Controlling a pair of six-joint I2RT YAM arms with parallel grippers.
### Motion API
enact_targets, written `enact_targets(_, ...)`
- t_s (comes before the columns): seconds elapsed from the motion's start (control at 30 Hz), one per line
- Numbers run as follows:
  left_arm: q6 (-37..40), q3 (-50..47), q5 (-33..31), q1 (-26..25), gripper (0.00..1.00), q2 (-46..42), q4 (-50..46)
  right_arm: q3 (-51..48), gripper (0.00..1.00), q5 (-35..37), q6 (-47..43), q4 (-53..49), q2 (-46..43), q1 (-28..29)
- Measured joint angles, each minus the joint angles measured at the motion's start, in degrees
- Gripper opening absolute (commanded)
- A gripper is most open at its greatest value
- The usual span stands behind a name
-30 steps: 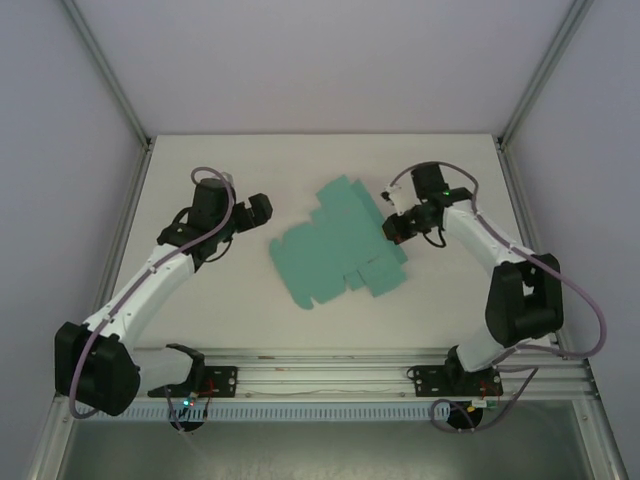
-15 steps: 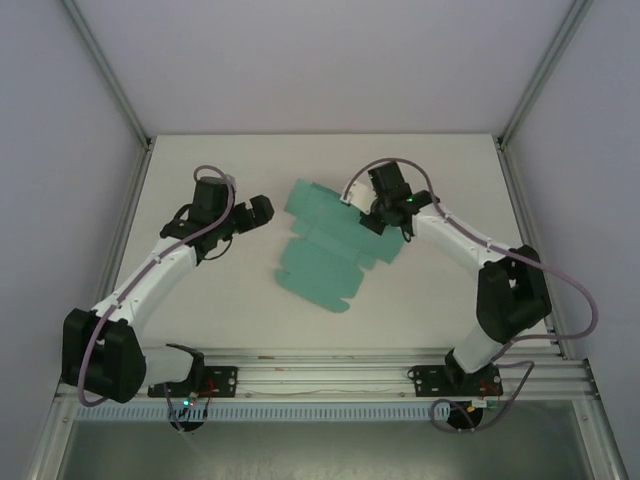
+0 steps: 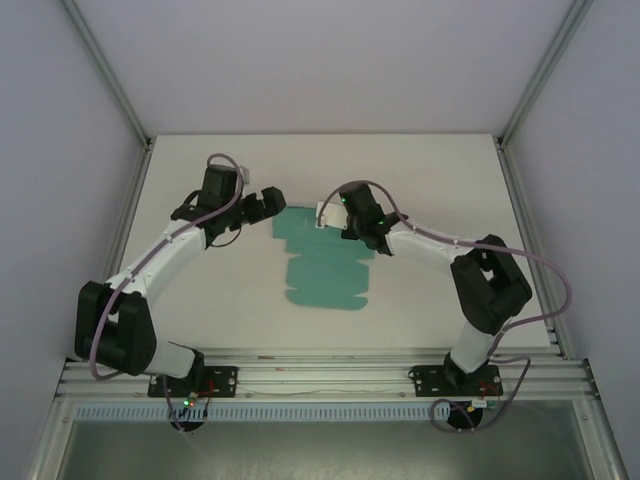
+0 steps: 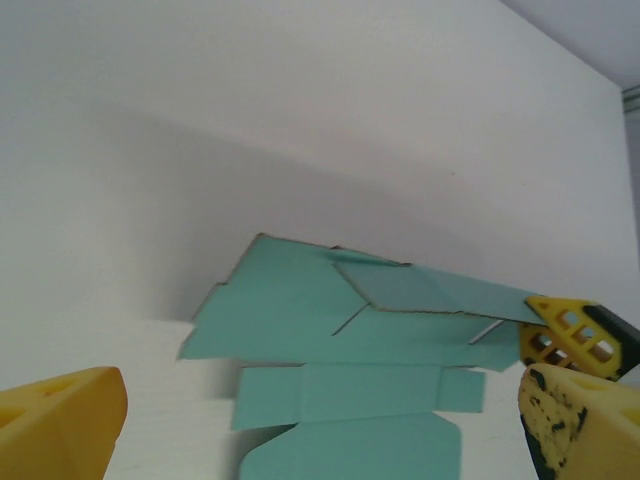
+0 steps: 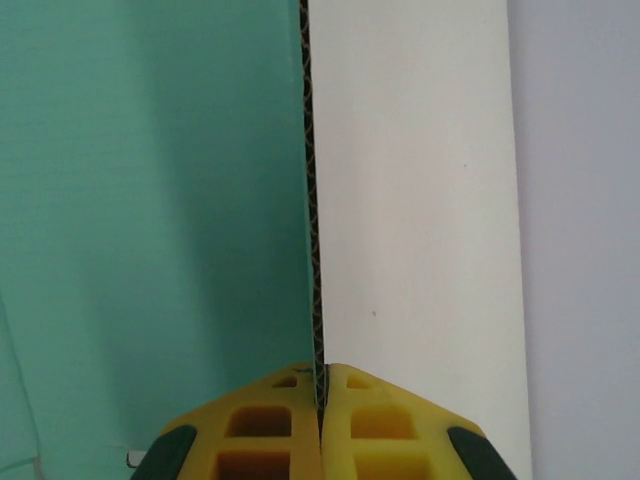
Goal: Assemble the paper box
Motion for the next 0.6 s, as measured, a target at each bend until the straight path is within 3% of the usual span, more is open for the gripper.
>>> enact_targets(0.43,-0.85,12.72,9.18,-0.13,1.00,14.73,1.84,-0.15,0.00,0.24,-0.37,1.60,0.00,0.15)
enact_targets(0.6,-0.87,15.23,12.44,-1.03,0.87,17.90,1.79,-0.15,0.00,0.09,0.04,1.60,0.00,0.15)
